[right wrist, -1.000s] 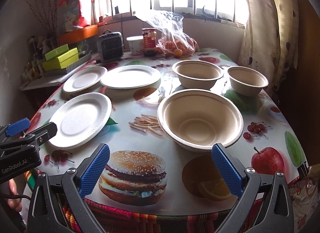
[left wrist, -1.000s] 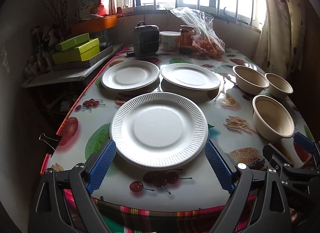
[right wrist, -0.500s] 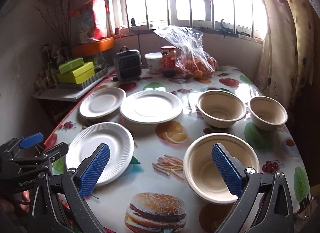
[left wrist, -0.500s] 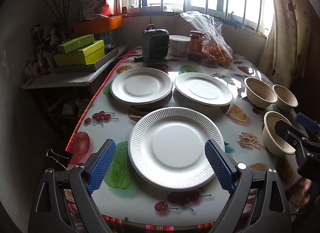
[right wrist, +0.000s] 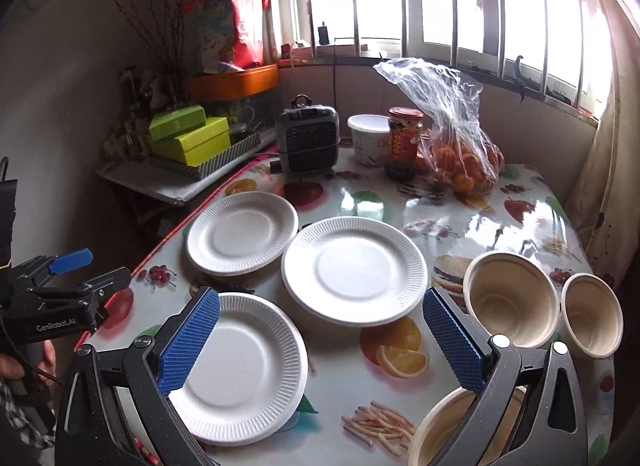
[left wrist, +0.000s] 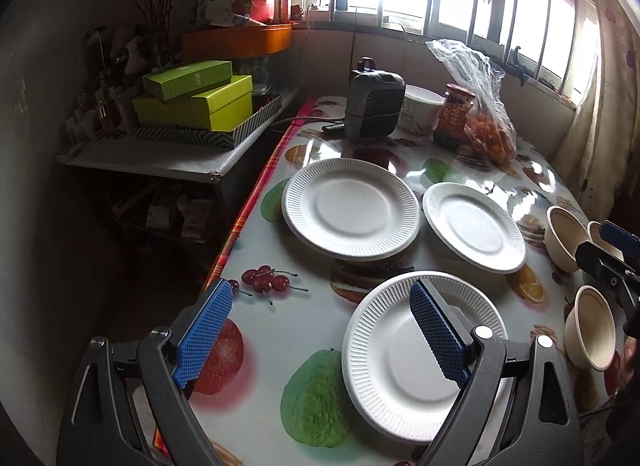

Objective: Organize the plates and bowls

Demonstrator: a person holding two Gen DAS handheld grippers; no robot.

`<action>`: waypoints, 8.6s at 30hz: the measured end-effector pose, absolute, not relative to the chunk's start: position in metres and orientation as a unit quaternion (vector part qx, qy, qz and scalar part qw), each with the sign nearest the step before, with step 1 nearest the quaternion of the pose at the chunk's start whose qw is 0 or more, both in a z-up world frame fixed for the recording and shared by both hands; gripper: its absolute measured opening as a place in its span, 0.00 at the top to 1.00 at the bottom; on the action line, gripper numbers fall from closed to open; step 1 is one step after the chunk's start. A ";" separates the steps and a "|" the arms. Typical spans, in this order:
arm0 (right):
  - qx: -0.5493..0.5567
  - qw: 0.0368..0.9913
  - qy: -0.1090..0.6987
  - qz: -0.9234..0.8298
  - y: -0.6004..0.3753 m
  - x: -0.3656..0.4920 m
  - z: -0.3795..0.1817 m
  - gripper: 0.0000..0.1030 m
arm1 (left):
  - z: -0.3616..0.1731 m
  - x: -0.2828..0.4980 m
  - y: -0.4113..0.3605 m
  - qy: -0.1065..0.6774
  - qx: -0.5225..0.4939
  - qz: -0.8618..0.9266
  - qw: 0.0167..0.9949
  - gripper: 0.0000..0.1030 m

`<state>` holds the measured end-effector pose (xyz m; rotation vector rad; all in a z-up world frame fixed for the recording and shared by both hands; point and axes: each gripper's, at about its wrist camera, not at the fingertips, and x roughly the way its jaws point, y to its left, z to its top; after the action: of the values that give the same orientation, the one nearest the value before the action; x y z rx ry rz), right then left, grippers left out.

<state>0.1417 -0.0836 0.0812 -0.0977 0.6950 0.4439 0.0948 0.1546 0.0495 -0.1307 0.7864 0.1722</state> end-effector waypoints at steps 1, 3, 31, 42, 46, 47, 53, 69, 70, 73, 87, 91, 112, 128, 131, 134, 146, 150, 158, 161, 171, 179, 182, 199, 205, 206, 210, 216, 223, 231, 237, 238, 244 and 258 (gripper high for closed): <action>-0.051 0.913 0.338 0.221 -0.079 0.147 0.082 0.00 | 0.049 0.099 0.159 0.382 -0.070 0.083 0.918 0.12; -0.055 0.907 0.342 0.238 -0.071 0.160 0.083 0.00 | 0.050 0.106 0.167 0.382 -0.077 0.085 0.917 0.12; -0.101 0.835 0.443 0.312 0.016 0.347 0.018 0.36 | -0.004 0.210 0.231 0.442 -0.149 0.087 0.880 0.38; -0.085 0.815 0.479 0.316 0.024 0.371 -0.014 0.47 | -0.023 0.225 0.230 0.461 -0.156 0.074 0.870 0.50; -0.073 0.808 0.489 0.321 0.023 0.376 -0.022 0.54 | -0.028 0.228 0.231 0.467 -0.169 0.072 0.865 0.50; -0.074 0.806 0.491 0.321 0.023 0.376 -0.024 0.55 | -0.029 0.228 0.232 0.467 -0.174 0.070 0.864 0.50; -0.072 0.799 0.496 0.332 0.027 0.378 -0.030 0.61 | -0.035 0.231 0.234 0.475 -0.179 0.076 0.858 0.61; -0.041 0.781 0.512 0.355 0.027 0.381 -0.037 0.78 | -0.035 0.234 0.236 0.471 -0.199 0.071 0.856 0.73; -0.041 0.781 0.511 0.356 0.028 0.381 -0.037 0.80 | -0.035 0.234 0.235 0.471 -0.197 0.071 0.857 0.73; -0.041 0.779 0.511 0.360 0.030 0.379 -0.036 0.85 | -0.035 0.235 0.234 0.472 -0.196 0.070 0.857 0.76; -0.028 0.779 0.515 0.357 0.030 0.381 -0.038 0.86 | -0.034 0.237 0.232 0.467 -0.200 0.070 0.859 0.81; -0.025 0.780 0.516 0.353 0.028 0.380 -0.037 0.86 | -0.033 0.236 0.232 0.467 -0.200 0.071 0.859 0.82; -0.010 0.788 0.494 0.367 0.023 0.341 0.001 0.86 | 0.003 0.199 0.237 0.438 -0.202 0.071 0.873 0.83; 0.006 0.798 0.485 0.358 -0.021 0.277 0.019 0.86 | 0.013 0.153 0.209 0.439 -0.195 0.043 0.876 0.83; 0.009 0.798 0.486 0.356 -0.027 0.266 0.020 0.86 | 0.013 0.146 0.204 0.441 -0.190 0.040 0.877 0.83; 0.011 0.798 0.486 0.356 -0.033 0.255 0.020 0.86 | 0.014 0.138 0.199 0.441 -0.185 0.038 0.877 0.83; 0.022 0.796 0.500 0.340 -0.067 0.213 0.011 0.86 | 0.004 0.117 0.176 0.458 -0.179 0.018 0.870 0.83; 0.026 0.794 0.508 0.333 -0.076 0.203 0.005 0.86 | 0.001 0.112 0.169 0.463 -0.171 0.013 0.869 0.83; 0.025 0.789 0.522 0.324 -0.084 0.186 -0.004 0.86 | -0.011 0.106 0.159 0.481 -0.162 0.008 0.862 0.83; 0.027 0.788 0.525 0.320 -0.088 0.184 -0.004 0.86 | -0.014 0.104 0.158 0.486 -0.163 0.004 0.859 0.83; 0.013 0.792 0.528 0.307 -0.092 0.178 -0.008 0.86 | -0.019 0.105 0.149 0.498 -0.151 -0.001 0.854 0.83; -0.010 0.796 0.524 0.302 -0.088 0.174 -0.009 0.84 | -0.021 0.107 0.148 0.502 -0.144 0.002 0.853 0.83; -0.011 0.796 0.525 0.300 -0.088 0.174 -0.010 0.84 | -0.021 0.107 0.147 0.503 -0.142 0.001 0.852 0.83; -0.023 0.798 0.527 0.292 -0.085 0.172 -0.014 0.84 | -0.024 0.107 0.146 0.507 -0.144 0.004 0.850 0.82; -0.026 0.799 0.524 0.292 -0.085 0.171 -0.013 0.82 | -0.024 0.108 0.146 0.509 -0.143 0.005 0.849 0.82; -0.025 0.800 0.524 0.291 -0.086 0.172 -0.013 0.82 | -0.024 0.108 0.146 0.510 -0.142 0.005 0.849 0.82; -0.024 0.800 0.525 0.291 -0.087 0.172 -0.013 0.81 | -0.025 0.109 0.147 0.512 -0.140 0.009 0.847 0.82; -0.024 0.804 0.519 0.291 -0.090 0.174 -0.007 0.74 | -0.017 0.111 0.152 0.505 -0.133 0.021 0.852 0.77; -0.021 0.818 0.498 0.288 -0.103 0.181 0.013 0.61 | 0.003 0.122 0.149 0.488 -0.138 0.009 0.862 0.73; -0.015 0.834 0.482 0.267 -0.130 0.204 0.034 0.59 | 0.021 0.148 0.127 0.477 -0.126 -0.013 0.870 0.73; -0.017 0.845 0.469 0.256 -0.143 0.228 0.046 0.59 | 0.028 0.172 0.114 0.474 -0.135 -0.030 0.870 0.73; -0.016 0.846 0.466 0.258 -0.145 0.233 0.047 0.59 | 0.029 0.177 0.112 0.474 -0.135 -0.034 0.869 0.73; -0.019 0.851 0.463 0.246 -0.159 0.274 0.050 0.58 | 0.028 0.206 0.103 0.482 -0.141 -0.039 0.864 0.73; 0.012 0.823 0.509 0.250 -0.172 0.353 0.022 0.58 | 0.004 0.258 0.089 0.513 -0.145 -0.037 0.845 0.73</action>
<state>0.3529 -0.1725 0.0221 0.0249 1.0828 0.5323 0.2579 0.0891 0.0044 -0.3070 1.0819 -0.0774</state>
